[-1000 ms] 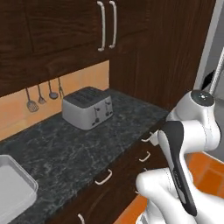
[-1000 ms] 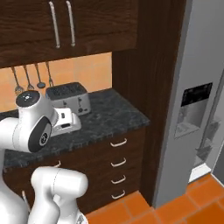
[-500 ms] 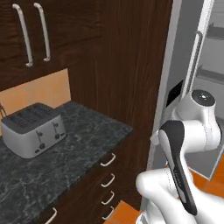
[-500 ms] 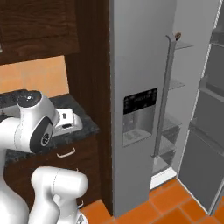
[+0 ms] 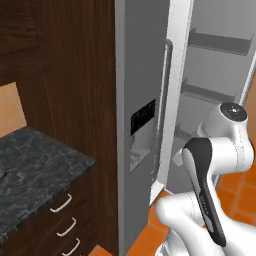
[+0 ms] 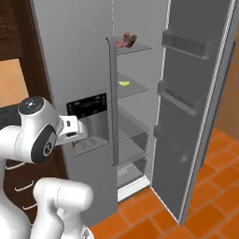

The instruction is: Place one lemon wedge and one steak in each tupperware on the nearby counter, to pack two identical lunches.

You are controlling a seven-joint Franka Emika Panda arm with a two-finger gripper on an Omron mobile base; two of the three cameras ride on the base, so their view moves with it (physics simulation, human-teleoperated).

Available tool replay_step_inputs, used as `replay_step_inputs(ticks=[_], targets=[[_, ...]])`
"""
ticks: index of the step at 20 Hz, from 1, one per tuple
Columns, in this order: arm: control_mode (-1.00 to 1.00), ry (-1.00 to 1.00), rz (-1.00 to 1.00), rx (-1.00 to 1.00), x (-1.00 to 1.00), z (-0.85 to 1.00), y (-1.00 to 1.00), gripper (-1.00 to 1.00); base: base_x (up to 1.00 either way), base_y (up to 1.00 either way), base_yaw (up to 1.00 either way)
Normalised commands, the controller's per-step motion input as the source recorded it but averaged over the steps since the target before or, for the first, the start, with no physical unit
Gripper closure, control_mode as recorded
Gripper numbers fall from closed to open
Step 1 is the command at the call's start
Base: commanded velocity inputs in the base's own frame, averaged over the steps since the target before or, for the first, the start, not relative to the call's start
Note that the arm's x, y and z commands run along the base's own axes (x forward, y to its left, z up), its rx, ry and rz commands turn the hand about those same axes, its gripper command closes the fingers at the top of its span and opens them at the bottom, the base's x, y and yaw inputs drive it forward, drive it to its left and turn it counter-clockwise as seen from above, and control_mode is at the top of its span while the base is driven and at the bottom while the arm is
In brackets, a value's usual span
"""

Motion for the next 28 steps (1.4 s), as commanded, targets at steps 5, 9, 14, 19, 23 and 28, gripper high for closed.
replay_step_inputs(ticks=[5,9,14,19,23,28], targets=[[1.00,0.00,0.00,0.00,0.00,0.00,0.00,-1.00,0.74,-0.50,0.07],[1.00,0.00,0.00,0.00,0.00,0.00,0.00,-1.00,0.72,-0.72,0.24],[1.00,0.00,0.00,0.00,0.00,0.00,0.00,-1.00,0.62,-0.66,0.33],[1.00,0.00,0.00,0.00,0.00,0.00,0.00,-1.00,0.44,-0.34,0.41],[1.00,0.00,0.00,0.00,0.00,0.00,0.00,-1.00,0.09,0.00,0.35],[1.00,0.00,0.00,0.00,0.00,0.00,0.00,-1.00,0.39,0.09,0.21]])
